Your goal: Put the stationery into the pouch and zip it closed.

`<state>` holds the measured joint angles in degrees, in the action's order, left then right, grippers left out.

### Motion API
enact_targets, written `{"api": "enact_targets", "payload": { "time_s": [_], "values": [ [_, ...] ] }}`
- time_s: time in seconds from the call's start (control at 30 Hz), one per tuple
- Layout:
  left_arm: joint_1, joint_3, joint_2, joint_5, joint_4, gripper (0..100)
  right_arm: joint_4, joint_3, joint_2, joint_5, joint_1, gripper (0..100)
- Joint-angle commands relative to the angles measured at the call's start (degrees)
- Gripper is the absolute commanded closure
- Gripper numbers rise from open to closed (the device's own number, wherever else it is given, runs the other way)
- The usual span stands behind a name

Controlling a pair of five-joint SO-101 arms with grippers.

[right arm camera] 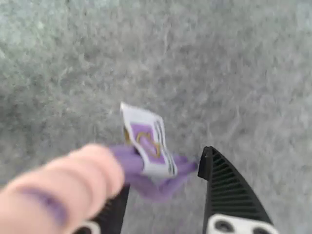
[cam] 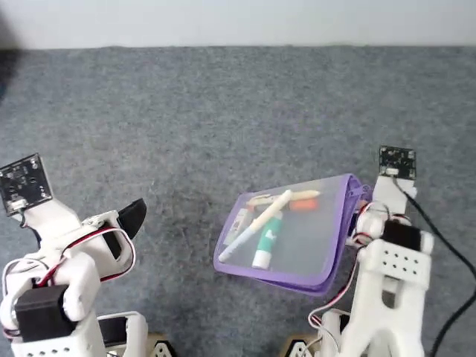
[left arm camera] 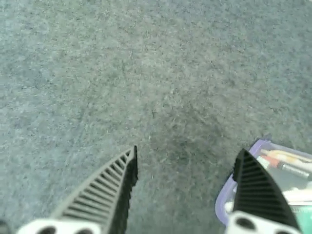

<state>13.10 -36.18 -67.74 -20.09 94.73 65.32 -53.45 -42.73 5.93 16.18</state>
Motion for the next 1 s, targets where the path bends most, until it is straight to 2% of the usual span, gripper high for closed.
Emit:
{"api": "enact_targets", "payload": {
  "time_s": [0.0, 0.13, 0.4, 0.53, 0.77, 0.97],
  "values": [
    [0.4, 2.7, -0.1, -0.7, 0.0, 69, 10.1, 9.4, 0.2, -1.1, -0.7, 79.2],
    [0.2, 2.7, -0.1, -3.0, 0.0, 69, 18.1, 15.0, 0.2, -1.2, 0.4, 79.1],
    [0.2, 2.7, -0.1, -3.1, 0.0, 69, 37.1, 32.0, 0.2, -1.0, 3.9, 79.1],
    [0.1, 2.7, -0.1, -3.1, 0.0, 69, 37.6, 37.4, -1.1, -0.9, 5.1, 79.4],
    [0.1, 2.7, -0.1, -3.0, 0.3, 69, 37.6, 38.0, -8.6, 2.9, 4.0, 79.4],
    [0.0, 2.7, -0.1, -3.0, 0.0, 69, 37.3, 27.2, -10.2, 3.0, 0.7, 79.4]
  ]
}}
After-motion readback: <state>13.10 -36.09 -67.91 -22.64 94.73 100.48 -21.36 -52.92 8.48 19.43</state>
